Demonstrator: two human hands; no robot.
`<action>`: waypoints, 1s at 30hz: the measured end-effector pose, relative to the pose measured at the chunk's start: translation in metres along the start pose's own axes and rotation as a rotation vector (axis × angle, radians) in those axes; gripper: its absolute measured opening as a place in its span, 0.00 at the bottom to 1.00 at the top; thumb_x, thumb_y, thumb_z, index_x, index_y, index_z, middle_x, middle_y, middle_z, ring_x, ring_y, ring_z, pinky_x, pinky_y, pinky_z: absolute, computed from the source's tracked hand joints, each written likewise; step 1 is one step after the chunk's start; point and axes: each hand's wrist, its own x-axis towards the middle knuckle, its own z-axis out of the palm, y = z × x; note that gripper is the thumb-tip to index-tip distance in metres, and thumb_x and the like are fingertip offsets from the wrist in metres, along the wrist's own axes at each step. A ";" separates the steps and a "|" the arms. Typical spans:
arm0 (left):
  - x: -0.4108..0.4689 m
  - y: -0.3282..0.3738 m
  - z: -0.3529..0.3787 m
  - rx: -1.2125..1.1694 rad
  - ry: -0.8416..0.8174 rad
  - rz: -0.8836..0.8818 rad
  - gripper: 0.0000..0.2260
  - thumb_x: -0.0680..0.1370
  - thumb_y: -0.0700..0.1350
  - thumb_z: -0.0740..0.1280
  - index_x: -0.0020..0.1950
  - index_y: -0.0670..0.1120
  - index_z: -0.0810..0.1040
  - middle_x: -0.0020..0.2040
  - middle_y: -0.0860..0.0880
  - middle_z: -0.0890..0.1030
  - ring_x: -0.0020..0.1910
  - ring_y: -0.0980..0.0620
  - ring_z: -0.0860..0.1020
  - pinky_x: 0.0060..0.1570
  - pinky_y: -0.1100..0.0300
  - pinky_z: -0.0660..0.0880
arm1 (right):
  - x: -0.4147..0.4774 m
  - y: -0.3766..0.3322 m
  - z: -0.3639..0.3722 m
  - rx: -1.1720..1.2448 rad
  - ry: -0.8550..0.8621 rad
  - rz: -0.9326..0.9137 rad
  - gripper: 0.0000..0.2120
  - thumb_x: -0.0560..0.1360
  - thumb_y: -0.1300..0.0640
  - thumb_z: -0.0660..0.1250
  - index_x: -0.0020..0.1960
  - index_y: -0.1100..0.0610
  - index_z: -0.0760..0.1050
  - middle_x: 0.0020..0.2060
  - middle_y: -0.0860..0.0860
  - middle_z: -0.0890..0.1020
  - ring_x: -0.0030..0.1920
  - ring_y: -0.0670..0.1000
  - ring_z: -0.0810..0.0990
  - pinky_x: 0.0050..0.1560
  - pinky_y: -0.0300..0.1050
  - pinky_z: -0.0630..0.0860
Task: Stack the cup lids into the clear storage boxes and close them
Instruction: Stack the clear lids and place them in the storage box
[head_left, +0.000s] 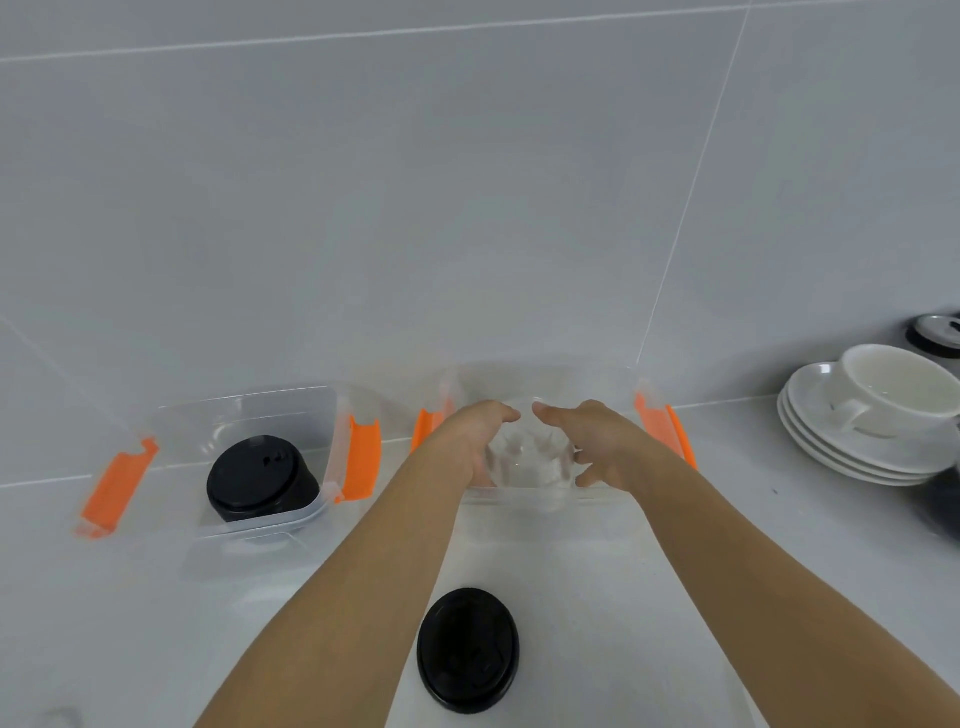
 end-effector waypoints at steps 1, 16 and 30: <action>0.003 0.000 0.000 -0.013 0.000 -0.007 0.25 0.77 0.45 0.66 0.71 0.42 0.64 0.53 0.42 0.73 0.50 0.44 0.73 0.58 0.49 0.73 | 0.001 0.001 0.000 0.012 -0.012 0.001 0.31 0.73 0.40 0.64 0.67 0.60 0.67 0.64 0.57 0.73 0.64 0.60 0.72 0.59 0.58 0.73; 0.001 0.005 0.000 0.035 0.021 0.090 0.25 0.76 0.49 0.66 0.72 0.45 0.66 0.72 0.44 0.67 0.66 0.46 0.70 0.64 0.51 0.67 | -0.008 -0.005 -0.003 -0.043 0.049 -0.025 0.33 0.76 0.43 0.62 0.74 0.60 0.57 0.72 0.54 0.64 0.72 0.57 0.62 0.69 0.52 0.62; -0.116 -0.008 -0.043 0.526 0.286 0.691 0.30 0.75 0.59 0.64 0.75 0.50 0.61 0.74 0.48 0.65 0.71 0.50 0.67 0.68 0.54 0.65 | -0.109 -0.035 -0.029 -0.426 0.302 -0.434 0.31 0.76 0.42 0.60 0.75 0.55 0.59 0.72 0.53 0.67 0.71 0.54 0.66 0.66 0.47 0.63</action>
